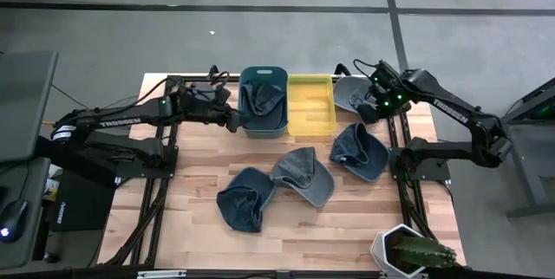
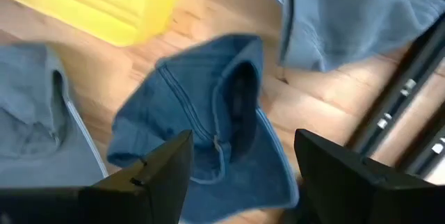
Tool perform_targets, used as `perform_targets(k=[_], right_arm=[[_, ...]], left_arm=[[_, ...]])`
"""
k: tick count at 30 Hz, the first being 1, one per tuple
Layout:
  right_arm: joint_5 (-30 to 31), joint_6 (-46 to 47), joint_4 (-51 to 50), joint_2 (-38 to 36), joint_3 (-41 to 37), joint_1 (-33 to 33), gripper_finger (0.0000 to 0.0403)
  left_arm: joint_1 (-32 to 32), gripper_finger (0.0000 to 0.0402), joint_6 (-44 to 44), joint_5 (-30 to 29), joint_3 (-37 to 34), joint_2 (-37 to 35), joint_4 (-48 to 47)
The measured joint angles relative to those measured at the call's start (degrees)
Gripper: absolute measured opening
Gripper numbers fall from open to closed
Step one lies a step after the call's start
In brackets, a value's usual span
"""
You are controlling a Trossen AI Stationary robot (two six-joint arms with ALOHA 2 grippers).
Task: Pick & Place hat
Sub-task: Put the top black cap into the blue bin
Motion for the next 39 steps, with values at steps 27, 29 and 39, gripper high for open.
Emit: perform_targets(k=[27,29,39], right_arm=[[5.00,22.67,10.23,13.57,-0.02,19.30,0.0308],[5.23,23.96,10.25,15.04,-0.02,19.74,0.0308],[5.11,27.97,10.23,19.61,-0.04,19.98,0.0308]], left_arm=[[6.97,0.0232,15.74,8.14,-0.09,-4.17,-7.79],[9.02,0.0232,17.28,10.86,-0.10,-4.26,-7.31],[17.60,0.0232,20.44,19.85,-3.95,-4.26,-6.89]])
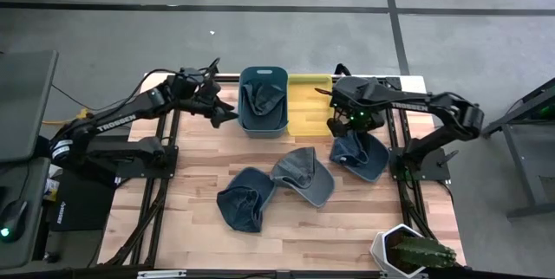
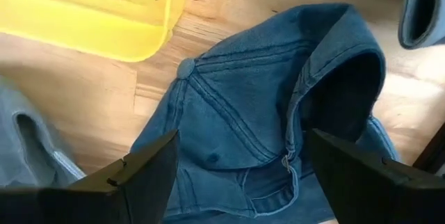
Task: Pick & Place hat
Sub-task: Put the top black cap into the blue bin
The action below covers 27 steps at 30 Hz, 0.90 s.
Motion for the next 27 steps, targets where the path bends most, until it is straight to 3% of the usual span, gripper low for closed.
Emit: perform_targets(k=[6,19,27], right_arm=[[0.62,1.62,-1.57,1.90,0.00,-0.91,0.0308],[10.99,9.61,-6.47,2.36,0.00,-3.90,0.0308],[11.54,10.73,-6.85,2.38,0.00,-5.20,0.0308]], left_arm=[[3.67,0.0232,2.29,4.35,-1.33,0.00,0.04],[8.29,0.0232,5.91,7.44,-1.33,0.02,0.48],[9.17,0.0232,6.58,9.99,-1.33,0.07,0.48]])
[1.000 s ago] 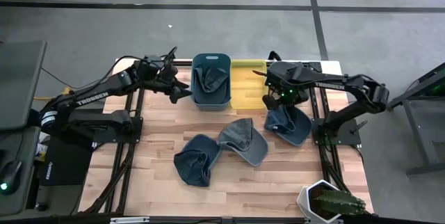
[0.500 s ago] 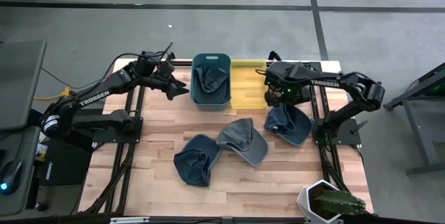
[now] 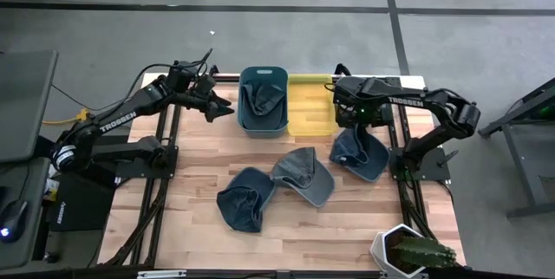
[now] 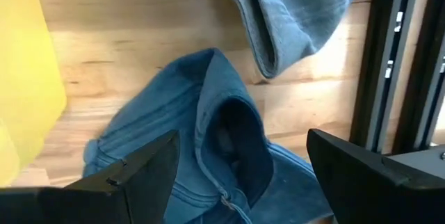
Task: Pick & Place hat
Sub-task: Put the top black cap into the blue bin
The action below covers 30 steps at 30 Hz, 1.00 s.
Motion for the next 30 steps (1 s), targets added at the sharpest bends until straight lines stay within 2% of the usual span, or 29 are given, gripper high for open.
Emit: perform_targets(k=[6,10,18,26,30], right_arm=[[0.15,0.39,1.02,1.22,0.00,-0.47,0.0308],[-1.60,0.11,1.67,5.45,0.00,-0.37,0.0308],[-1.23,-0.87,-0.24,11.69,0.00,-0.01,0.0308],[-1.21,-2.07,-1.23,12.69,-0.47,-0.16,0.0307],[-4.12,-2.58,1.81,12.68,-4.20,-0.47,0.0307]], left_arm=[[-0.02,0.0232,0.81,-0.06,0.00,0.00,0.13],[-0.02,0.0232,1.07,-0.14,0.00,0.00,0.38],[-0.02,0.0232,1.05,0.06,0.00,0.00,0.49],[-0.02,0.0232,1.05,0.33,0.00,0.02,0.13],[-0.02,0.0232,1.05,0.30,0.00,0.02,-0.22]])
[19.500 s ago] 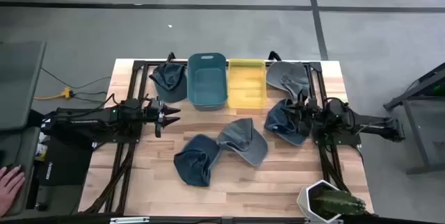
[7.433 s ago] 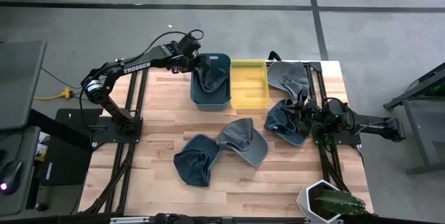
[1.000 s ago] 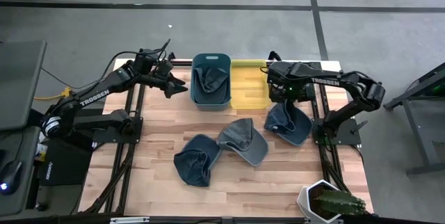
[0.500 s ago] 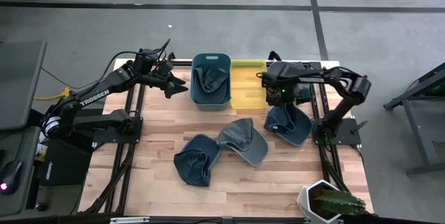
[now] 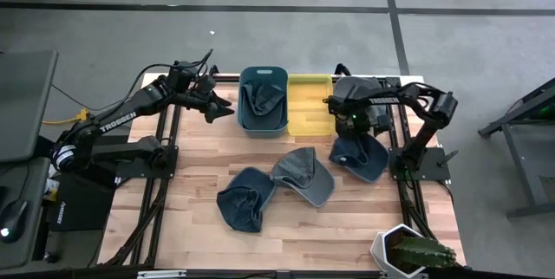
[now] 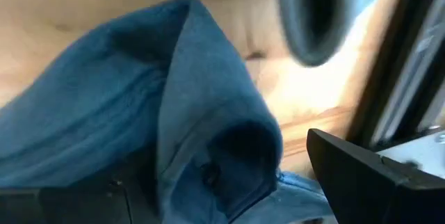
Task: Pick & Place hat
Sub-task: Put the top black cap into the blue bin
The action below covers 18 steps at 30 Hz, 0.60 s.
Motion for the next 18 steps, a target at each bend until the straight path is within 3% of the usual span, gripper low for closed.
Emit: perform_targets(k=[5,12,18], right_arm=[[-3.67,-0.07,2.64,-0.31,-4.05,0.83,0.0306],[-3.66,-1.08,3.03,-0.98,-4.48,1.44,0.0302],[-4.03,-0.94,3.30,-3.03,-4.54,1.49,0.0242]], left_arm=[[0.00,0.0232,-0.19,-0.06,0.00,0.00,-0.03],[0.00,0.0232,-1.11,0.13,0.00,0.00,-0.02],[0.00,0.0232,-1.27,-0.45,0.00,0.00,-0.02]])
